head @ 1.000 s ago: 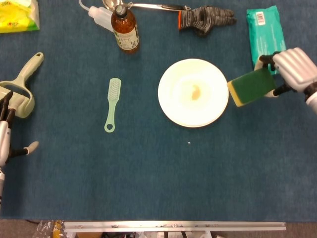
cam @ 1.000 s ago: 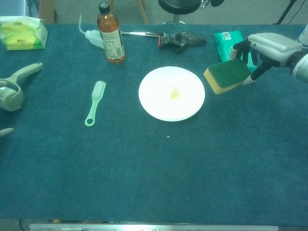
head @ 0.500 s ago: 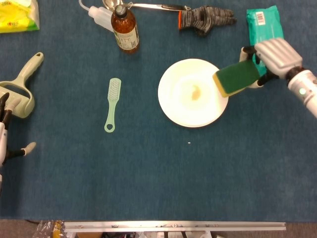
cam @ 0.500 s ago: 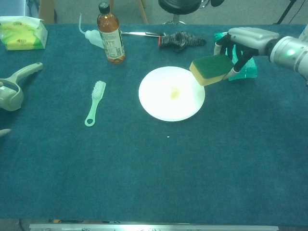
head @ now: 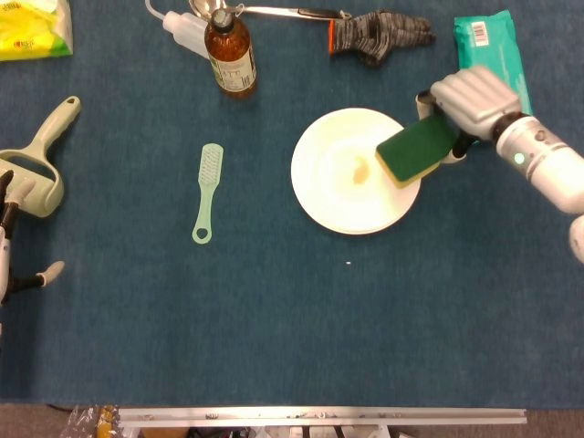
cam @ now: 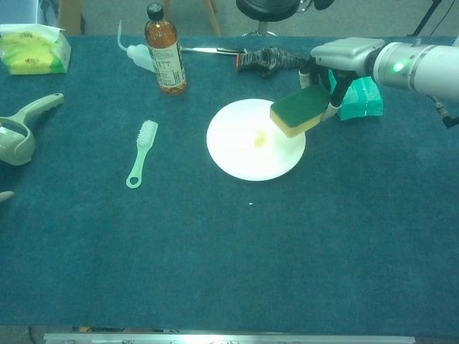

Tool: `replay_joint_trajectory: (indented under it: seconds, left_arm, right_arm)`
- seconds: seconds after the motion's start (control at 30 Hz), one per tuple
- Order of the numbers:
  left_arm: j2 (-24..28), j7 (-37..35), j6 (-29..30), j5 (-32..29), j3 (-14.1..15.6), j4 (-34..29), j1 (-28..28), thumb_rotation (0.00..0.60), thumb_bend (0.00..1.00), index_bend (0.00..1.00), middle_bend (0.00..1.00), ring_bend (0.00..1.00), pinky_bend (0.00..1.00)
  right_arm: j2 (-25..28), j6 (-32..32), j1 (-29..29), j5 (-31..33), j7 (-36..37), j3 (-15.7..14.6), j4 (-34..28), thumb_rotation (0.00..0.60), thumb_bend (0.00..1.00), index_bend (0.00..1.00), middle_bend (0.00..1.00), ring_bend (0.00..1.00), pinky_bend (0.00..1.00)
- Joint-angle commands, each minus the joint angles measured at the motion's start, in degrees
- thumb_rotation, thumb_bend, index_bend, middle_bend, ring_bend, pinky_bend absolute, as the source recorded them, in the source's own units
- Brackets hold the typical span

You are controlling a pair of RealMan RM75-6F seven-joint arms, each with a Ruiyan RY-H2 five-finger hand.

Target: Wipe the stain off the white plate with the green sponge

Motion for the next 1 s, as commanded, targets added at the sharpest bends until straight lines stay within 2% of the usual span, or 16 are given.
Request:
replay_joint_trajectory:
  seconds: [0.03,0.23,0.4,0.6,1.0]
  left_arm:
    - [-0.19,-0.40,-0.02,0.18,0.02,0.32,-0.06,0.600,0.09,0.11,0.00,0.04,0.28]
    - [-0.73,-1.47,0.09,0.36,0.15,1.36,0.08,0.600,0.09,0.11,0.00,0.04,0.28]
    - [-1.19,-2.88,0.45,0.27,0.22,2.67,0.55,0.600,0.09,0.11,0.00,0.04,0.28]
    - [-1.49,-3.93,0.70,0.31,0.23,3.69,0.85,0.600,0.09,0.11,0.00,0.04,0.28]
    - [-2.03,-4.59,0.38,0.32,0.25,4.49,0.92,0.600,0.09,0.11,0.00,0.04,0.28]
  right_arm:
    - [-0.55,0.96,4.83,9.09,-9.25,-3.71,-2.15,0.600,0.00,0.56,0.61,0.52,0.57]
    - [-2.74,5.28,9.76,19.42,-18.72,-7.28,-3.11,0.600,0.00,0.56,0.61,0.52,0.57]
    - [-5.17,8.01,12.23,24.06,-23.89,-9.30,-2.09,0.600,0.00,0.56,0.61,0.52,0.57]
    - [-6.97,8.53,13.11,26.40,-25.61,-10.01,-1.02,0.600,0.00,0.56,0.61,0.52,0.57]
    - [-7.64,9.06,13.23,26.69,-25.85,-10.02,-0.12,0.600,0.00,0.56,0.61,0.52,0.57]
